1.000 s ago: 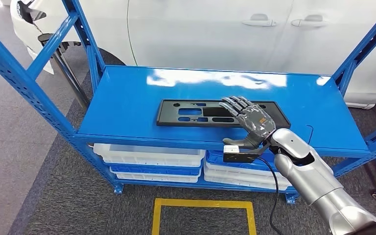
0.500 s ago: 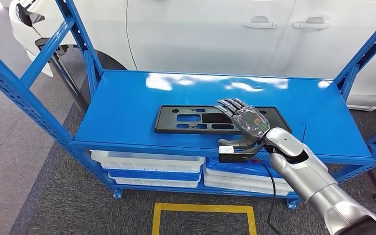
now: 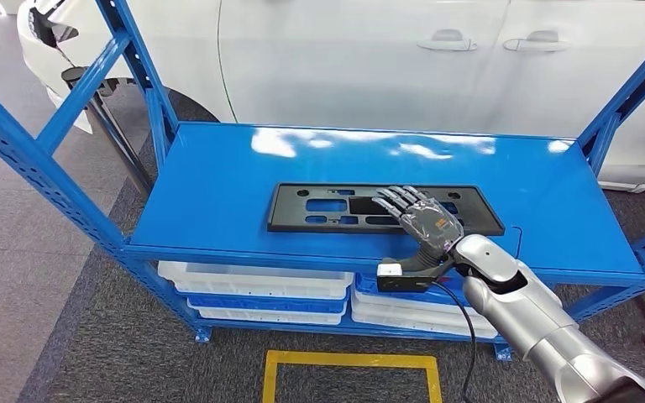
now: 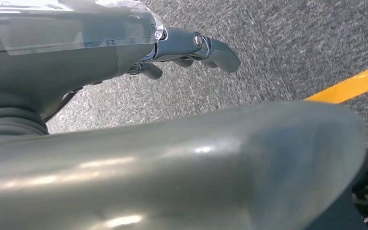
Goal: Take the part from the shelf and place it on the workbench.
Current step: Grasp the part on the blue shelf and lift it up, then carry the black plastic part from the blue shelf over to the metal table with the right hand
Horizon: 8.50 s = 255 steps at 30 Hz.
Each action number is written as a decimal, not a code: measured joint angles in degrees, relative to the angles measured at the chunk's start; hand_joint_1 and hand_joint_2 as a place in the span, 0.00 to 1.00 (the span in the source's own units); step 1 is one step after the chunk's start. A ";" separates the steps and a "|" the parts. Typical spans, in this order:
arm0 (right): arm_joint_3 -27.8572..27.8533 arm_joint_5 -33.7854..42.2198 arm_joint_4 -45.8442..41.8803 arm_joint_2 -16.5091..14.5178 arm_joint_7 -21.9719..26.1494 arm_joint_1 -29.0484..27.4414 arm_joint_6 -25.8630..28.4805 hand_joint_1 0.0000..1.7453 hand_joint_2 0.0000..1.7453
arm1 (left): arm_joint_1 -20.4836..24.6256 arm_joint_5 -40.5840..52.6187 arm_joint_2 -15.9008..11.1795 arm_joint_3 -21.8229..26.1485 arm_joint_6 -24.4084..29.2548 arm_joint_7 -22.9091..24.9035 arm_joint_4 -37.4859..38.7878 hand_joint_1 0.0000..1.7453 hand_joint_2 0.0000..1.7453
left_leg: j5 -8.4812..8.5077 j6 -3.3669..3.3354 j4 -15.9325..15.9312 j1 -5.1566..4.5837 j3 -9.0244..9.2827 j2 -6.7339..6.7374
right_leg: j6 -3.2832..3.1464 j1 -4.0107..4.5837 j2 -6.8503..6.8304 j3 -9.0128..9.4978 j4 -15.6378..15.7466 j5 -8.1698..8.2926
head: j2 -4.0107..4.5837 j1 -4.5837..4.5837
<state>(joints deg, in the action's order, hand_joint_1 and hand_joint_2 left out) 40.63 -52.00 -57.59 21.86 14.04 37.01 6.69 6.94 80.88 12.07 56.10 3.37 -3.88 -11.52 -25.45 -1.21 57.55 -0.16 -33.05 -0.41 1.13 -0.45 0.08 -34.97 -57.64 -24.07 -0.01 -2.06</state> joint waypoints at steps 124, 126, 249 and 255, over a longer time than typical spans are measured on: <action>15.02 -1.07 24.79 -8.69 -4.48 18.63 4.24 0.00 1.00 | -0.44 -3.58 0.57 0.56 1.30 -1.78 0.04 0.00 0.00 | 0.81 0.48 0.34 0.25 -1.18 0.00 | -0.57 0.12 0.02 0.35 0.33 -0.03 | 0.00 -0.01; 14.67 -1.66 25.65 -9.69 -4.79 18.73 4.33 0.00 1.00 | -0.38 -3.60 0.57 0.56 1.42 -1.76 0.04 0.00 0.00 | -0.92 1.07 2.73 0.27 -2.13 0.02 | -1.24 -0.25 -0.07 0.63 0.78 0.20 | 0.01 -0.01; -7.67 62.64 -47.54 -21.56 13.61 -32.11 -19.98 0.89 1.00 | 2.53 -7.51 -0.90 2.36 4.89 1.19 0.04 0.00 1.00 | -3.41 1.94 3.42 0.74 -0.51 0.09 | -2.00 -0.28 -0.23 1.36 0.07 -0.81 | 0.01 -0.02; -7.67 62.99 -46.73 -21.92 13.01 -32.89 -19.34 0.89 1.00 | 2.39 -7.05 -0.90 2.55 4.57 1.90 0.04 0.00 1.00 | -8.17 2.19 12.53 0.82 -2.02 0.11 | -2.46 0.17 -0.41 -0.89 -0.17 0.79 | 0.01 -0.02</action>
<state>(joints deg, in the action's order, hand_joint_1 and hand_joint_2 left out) 32.96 10.99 -104.32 -0.06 27.05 4.12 -12.66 9.33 73.83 11.17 58.65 7.94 -1.98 -11.47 -33.62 0.98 70.09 0.66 -35.07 -0.29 -1.33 -0.29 -0.32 -35.86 -57.80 -23.28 0.00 -2.08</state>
